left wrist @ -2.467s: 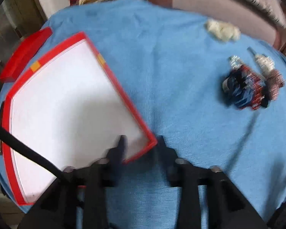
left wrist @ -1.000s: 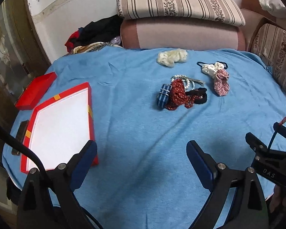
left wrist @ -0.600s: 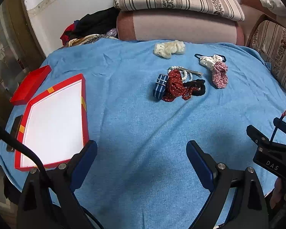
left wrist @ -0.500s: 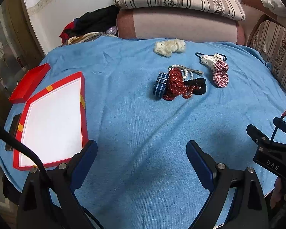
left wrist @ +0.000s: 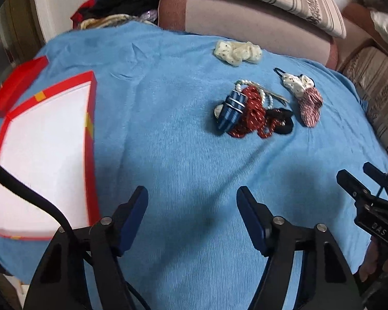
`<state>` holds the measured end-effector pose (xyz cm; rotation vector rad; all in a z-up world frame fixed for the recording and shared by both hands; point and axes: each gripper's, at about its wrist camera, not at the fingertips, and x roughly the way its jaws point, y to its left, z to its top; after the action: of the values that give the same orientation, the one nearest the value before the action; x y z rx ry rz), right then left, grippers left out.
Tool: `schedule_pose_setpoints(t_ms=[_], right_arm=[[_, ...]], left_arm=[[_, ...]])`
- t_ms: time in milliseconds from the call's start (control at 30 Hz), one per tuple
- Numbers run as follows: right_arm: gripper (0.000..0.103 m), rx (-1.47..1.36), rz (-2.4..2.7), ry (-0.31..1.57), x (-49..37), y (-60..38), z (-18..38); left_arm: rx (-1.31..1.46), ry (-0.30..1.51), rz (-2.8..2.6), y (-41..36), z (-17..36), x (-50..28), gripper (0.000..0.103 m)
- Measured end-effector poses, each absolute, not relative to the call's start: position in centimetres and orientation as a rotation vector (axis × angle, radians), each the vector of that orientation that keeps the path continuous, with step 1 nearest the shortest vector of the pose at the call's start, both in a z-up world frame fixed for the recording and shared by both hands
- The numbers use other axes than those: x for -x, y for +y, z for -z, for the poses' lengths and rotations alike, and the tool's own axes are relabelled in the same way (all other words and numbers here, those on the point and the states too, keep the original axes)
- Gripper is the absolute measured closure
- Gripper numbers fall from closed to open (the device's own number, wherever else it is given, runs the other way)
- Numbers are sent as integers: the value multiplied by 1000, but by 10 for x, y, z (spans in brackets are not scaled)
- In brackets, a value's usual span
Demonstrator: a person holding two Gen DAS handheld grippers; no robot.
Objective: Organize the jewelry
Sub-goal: 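Grasp the blue striped watch strap with the left tool while the right tool grasps the checked scrunchie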
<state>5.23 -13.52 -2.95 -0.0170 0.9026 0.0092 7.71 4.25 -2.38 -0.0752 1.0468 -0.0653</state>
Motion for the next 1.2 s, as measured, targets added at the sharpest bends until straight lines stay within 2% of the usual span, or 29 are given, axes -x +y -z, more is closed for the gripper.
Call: schedule_pose_setpoints(t_ms=[267, 533, 567, 633, 667, 700, 733, 800, 833, 867, 900, 933, 967, 1033, 1200], right_arm=[[12, -30, -1, 887, -103, -157, 32], [12, -104, 12, 902, -152, -188, 38], [12, -105, 11, 906, -157, -188, 40], [12, -94, 13, 913, -166, -185, 45], [12, -89, 12, 918, -171, -184, 49], [12, -85, 13, 923, -173, -182, 51], [12, -77, 16, 931, -178, -180, 56], [18, -50, 24, 947, -184, -176, 62], [27, -40, 26, 956, -186, -175, 65], [46, -33, 30, 969, -188, -175, 68], [58, -42, 28, 986, -189, -177, 70], [78, -66, 25, 998, -189, -180, 70], [85, -91, 21, 997, -187, -184, 69], [92, -127, 13, 978, -179, -189, 60], [96, -134, -20, 933, -154, -188, 34]], left_arm=[[153, 1045, 199, 38, 28, -128, 33], [120, 1052, 323, 18, 40, -171, 33], [133, 1055, 335, 18, 41, -175, 38], [156, 1075, 350, 20, 44, -183, 55], [172, 1085, 361, 21, 46, -186, 69], [191, 1097, 374, 22, 48, -189, 75], [203, 1108, 376, 22, 50, -191, 76], [208, 1107, 370, 22, 52, -192, 77], [210, 1109, 369, 22, 53, -192, 77], [214, 1112, 365, 21, 53, -192, 79], [219, 1112, 361, 21, 53, -191, 81], [224, 1112, 356, 22, 52, -191, 81], [229, 1110, 349, 23, 51, -190, 82], [233, 1099, 336, 26, 45, -186, 83], [236, 1060, 298, 37, 19, -169, 83]])
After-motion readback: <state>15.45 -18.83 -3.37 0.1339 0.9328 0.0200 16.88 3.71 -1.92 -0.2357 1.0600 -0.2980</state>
